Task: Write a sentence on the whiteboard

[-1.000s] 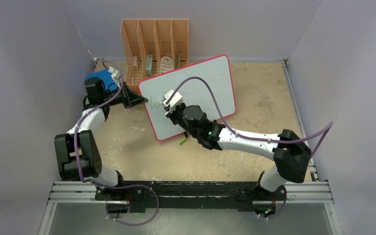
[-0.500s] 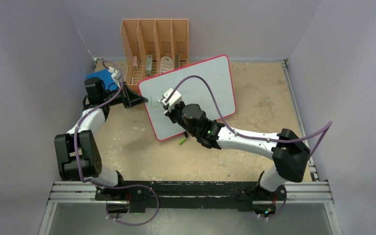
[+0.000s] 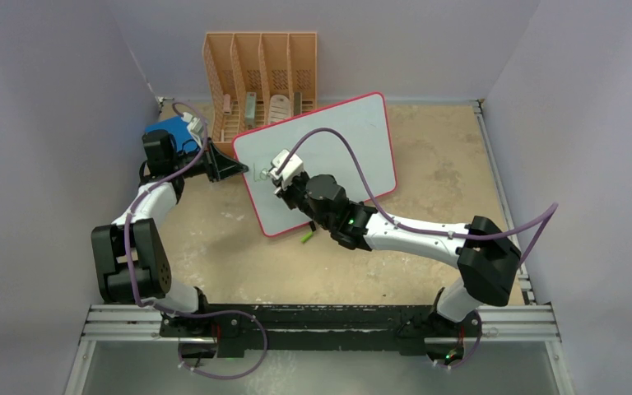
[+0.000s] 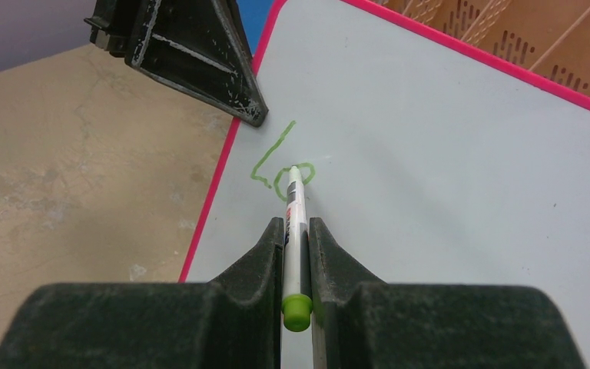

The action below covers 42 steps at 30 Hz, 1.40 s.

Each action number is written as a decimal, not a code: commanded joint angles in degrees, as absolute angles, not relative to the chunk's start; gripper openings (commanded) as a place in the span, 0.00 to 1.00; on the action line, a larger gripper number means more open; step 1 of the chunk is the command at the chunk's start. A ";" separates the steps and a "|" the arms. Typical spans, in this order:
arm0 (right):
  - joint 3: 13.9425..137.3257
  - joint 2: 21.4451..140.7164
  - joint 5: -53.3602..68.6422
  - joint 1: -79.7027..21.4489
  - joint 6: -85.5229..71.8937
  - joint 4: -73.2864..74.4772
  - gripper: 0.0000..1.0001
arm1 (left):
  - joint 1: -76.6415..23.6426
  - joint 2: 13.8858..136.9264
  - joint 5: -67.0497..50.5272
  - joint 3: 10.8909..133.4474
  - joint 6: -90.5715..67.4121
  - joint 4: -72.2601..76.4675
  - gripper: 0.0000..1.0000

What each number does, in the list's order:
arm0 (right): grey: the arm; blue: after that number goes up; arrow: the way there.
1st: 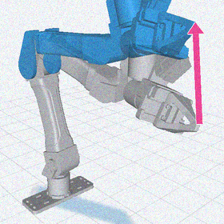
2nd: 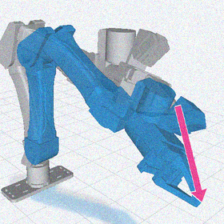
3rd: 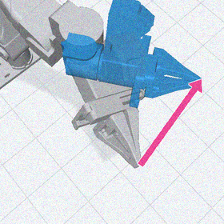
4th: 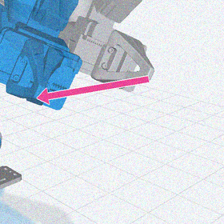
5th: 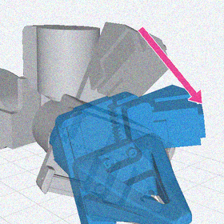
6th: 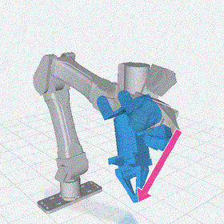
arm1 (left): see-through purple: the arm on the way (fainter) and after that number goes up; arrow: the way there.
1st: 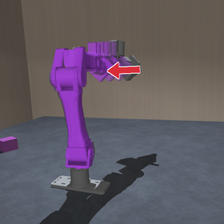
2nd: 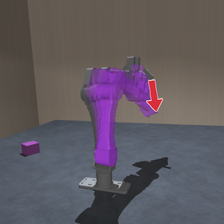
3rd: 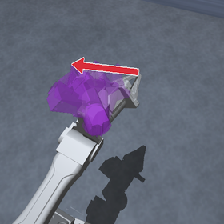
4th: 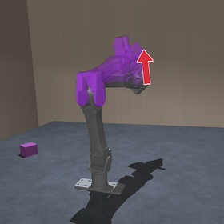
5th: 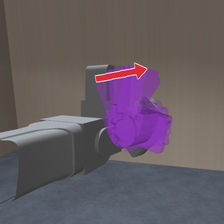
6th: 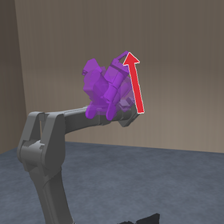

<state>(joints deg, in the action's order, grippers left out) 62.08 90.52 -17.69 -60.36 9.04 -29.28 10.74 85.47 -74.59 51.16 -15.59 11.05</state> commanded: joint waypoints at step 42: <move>59.21 86.72 -21.27 -59.93 8.44 -35.31 0.00 | 9.82 84.39 -74.79 52.85 -13.10 11.69 0.00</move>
<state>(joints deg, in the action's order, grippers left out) 58.59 86.74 -20.10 -60.25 8.97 -31.24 10.72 85.47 -74.61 51.22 -15.59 11.05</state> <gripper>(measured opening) 0.140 0.041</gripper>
